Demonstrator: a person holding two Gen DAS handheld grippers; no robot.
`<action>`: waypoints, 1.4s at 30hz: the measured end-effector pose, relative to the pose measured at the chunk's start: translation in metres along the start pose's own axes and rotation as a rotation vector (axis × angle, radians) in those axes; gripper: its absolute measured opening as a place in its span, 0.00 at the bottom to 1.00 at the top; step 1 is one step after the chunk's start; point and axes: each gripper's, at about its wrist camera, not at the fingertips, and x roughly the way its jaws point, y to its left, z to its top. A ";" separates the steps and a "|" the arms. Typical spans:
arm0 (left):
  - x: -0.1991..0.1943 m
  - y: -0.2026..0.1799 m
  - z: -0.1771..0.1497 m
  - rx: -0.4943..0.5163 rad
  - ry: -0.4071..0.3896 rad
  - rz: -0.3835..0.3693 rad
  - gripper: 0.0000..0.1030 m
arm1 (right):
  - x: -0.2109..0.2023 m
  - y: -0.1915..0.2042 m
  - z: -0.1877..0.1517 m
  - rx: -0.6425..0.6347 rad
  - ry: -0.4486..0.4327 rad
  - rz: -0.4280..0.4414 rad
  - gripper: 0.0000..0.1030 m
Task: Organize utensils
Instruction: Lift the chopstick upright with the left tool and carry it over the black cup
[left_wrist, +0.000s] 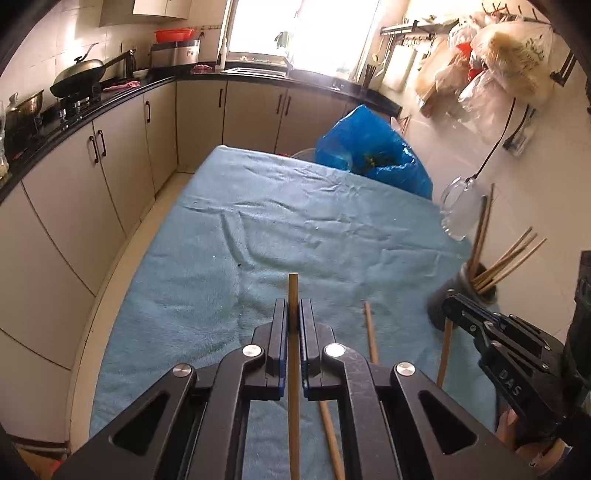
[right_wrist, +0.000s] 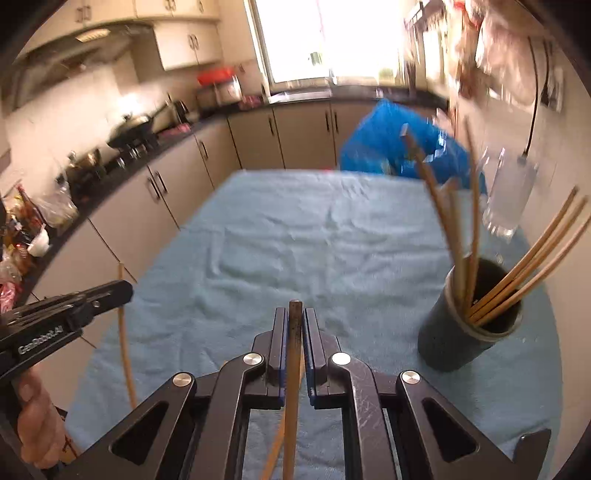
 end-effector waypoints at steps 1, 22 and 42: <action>-0.004 -0.002 0.000 -0.001 -0.004 -0.005 0.05 | -0.007 0.001 0.001 -0.001 -0.018 0.009 0.08; -0.093 -0.032 -0.034 0.039 -0.157 -0.033 0.05 | -0.118 -0.016 -0.037 0.003 -0.323 0.082 0.08; -0.111 -0.040 -0.035 0.037 -0.197 -0.039 0.05 | -0.148 -0.038 -0.038 0.054 -0.414 0.064 0.08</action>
